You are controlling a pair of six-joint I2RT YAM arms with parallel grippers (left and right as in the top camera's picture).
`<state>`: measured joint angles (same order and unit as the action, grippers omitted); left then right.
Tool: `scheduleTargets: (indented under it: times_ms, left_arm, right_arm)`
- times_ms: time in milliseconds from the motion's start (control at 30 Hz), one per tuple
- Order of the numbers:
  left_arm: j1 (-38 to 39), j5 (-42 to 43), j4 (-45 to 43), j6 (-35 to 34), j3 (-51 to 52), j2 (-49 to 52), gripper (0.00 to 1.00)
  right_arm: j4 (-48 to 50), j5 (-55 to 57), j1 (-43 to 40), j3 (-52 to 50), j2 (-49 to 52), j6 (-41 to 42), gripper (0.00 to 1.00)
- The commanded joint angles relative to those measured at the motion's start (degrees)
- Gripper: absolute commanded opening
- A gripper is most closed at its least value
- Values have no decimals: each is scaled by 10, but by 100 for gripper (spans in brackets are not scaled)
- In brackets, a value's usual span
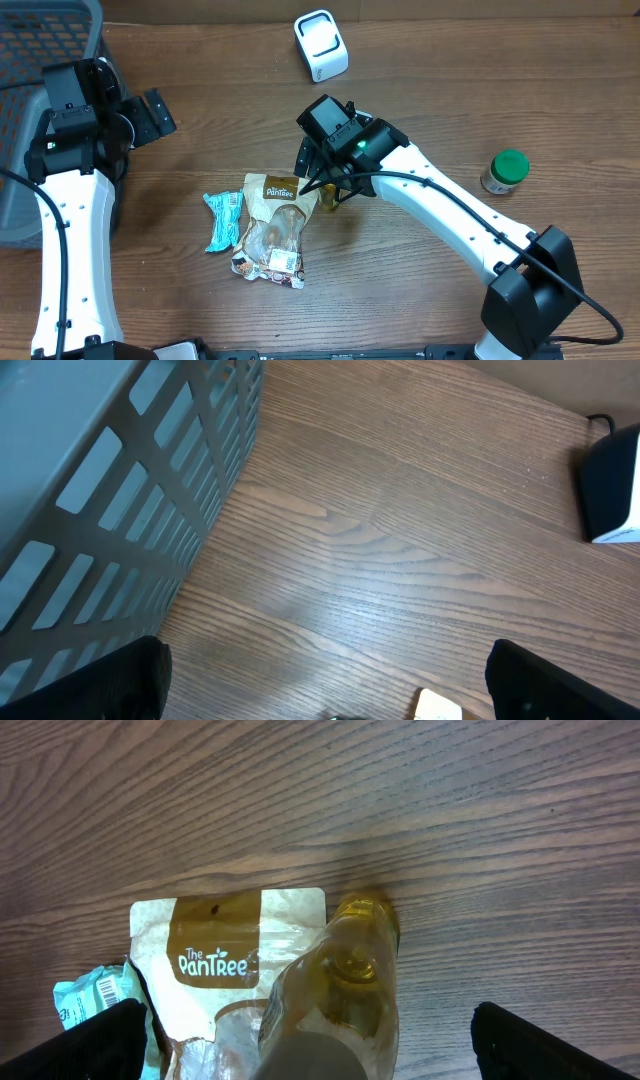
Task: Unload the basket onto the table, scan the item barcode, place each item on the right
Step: 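Lower the right gripper around the yellow bottle's neck, then close the right gripper on the yellow bottle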
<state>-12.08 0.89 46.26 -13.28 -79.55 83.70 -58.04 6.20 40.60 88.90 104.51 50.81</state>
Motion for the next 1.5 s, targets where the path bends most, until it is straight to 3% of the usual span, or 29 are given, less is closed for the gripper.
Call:
scheduleTargets:
  times_ms: [0,833,1033,1200,1300,1467]
  left_arm:
    - [1,0,0,11,-13,-3,100]
    - [1,0,0,11,-13,-3,100]
    - [1,0,0,11,-13,-3,100]
    - [1,0,0,11,-13,-3,100]
    - [1,0,0,11,-13,-3,100]
    - [1,0,0,11,-13,-3,100]
  right_arm:
    - [2,2,2,-2,-8,2,100]
    - [64,6,2,-37,-8,7,99]
    - [68,6,2,-54,-8,7,76]
    - [68,8,2,-67,-8,7,73]
    - [68,9,2,-76,-8,6,64]
    - [68,13,2,-77,-8,-33,58]
